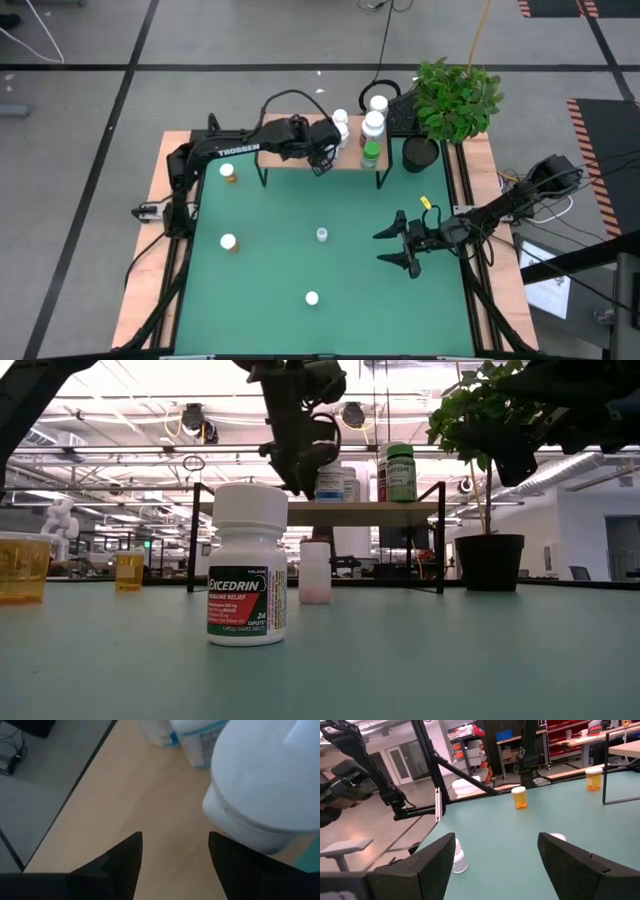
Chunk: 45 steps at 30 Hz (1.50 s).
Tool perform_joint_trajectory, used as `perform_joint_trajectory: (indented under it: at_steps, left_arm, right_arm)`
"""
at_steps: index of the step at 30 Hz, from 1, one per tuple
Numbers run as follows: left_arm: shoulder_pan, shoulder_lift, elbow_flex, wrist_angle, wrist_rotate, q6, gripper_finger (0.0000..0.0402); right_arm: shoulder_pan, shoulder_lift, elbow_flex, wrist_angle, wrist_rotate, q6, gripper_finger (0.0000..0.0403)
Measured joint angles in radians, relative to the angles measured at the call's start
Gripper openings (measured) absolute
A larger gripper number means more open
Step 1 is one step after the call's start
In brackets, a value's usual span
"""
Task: Pick and place medicine bottles onto shelf by color
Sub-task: Align the big blue pill bottle with the other big blue pill bottle on the shelf, then put the top big orange pill bottle on the shelf
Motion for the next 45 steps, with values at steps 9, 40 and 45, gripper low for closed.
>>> perform_joint_trajectory:
  at_steps: [9,40,45]
  left_arm:
    - [-0.001,0.000,0.000,0.099,0.011,0.001,0.0230]
    - [-0.369,-0.474,-0.321,-0.346,-0.176,-0.383,0.0230]
    - [-0.320,-0.634,-0.567,-0.347,-0.159,-0.576,0.0230]
  right_arm:
    - [0.000,0.000,0.000,-0.010,0.000,0.011,0.0276]
    - [0.153,0.000,0.000,-0.028,0.151,0.013,0.0276]
    - [0.155,0.000,0.000,-0.019,0.158,0.007,0.0276]
